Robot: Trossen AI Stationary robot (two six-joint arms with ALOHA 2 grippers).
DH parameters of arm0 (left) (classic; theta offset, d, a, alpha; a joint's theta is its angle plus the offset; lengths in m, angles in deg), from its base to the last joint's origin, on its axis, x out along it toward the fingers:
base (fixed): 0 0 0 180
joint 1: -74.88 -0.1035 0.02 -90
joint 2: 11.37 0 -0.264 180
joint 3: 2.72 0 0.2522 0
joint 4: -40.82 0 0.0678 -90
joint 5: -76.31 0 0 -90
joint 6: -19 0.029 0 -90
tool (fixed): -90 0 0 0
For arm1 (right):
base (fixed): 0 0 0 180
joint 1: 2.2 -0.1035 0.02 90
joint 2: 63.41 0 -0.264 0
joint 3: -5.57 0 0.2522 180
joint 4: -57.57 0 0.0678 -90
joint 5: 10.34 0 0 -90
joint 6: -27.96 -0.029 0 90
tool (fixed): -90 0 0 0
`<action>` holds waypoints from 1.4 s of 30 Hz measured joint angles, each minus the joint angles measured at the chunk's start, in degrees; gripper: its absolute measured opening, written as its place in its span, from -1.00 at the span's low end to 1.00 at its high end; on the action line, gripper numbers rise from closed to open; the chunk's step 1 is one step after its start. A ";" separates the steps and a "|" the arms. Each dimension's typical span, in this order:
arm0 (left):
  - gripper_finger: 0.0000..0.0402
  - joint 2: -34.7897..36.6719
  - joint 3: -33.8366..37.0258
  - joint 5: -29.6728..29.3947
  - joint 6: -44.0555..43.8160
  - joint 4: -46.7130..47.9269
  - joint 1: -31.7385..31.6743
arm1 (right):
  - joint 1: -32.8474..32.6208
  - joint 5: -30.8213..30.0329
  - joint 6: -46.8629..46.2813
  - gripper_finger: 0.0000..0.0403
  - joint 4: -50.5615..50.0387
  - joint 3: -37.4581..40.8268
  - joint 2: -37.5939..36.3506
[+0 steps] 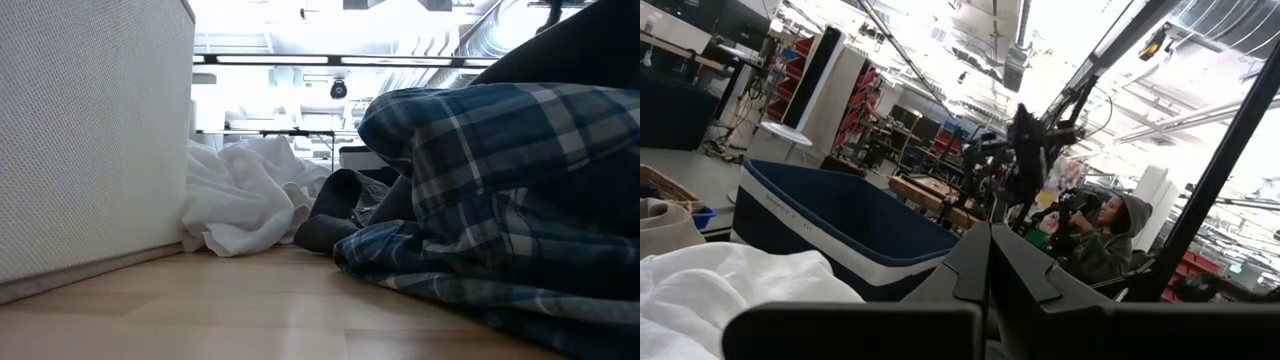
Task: Sort clothes
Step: Put the white polo shirt into the blue laundry bin
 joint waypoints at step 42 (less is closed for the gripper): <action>-1.00 0.01 0.00 0.00 0.00 0.77 0.01 | 11.94 35.64 29.02 0.35 -61.42 -88.11 108.18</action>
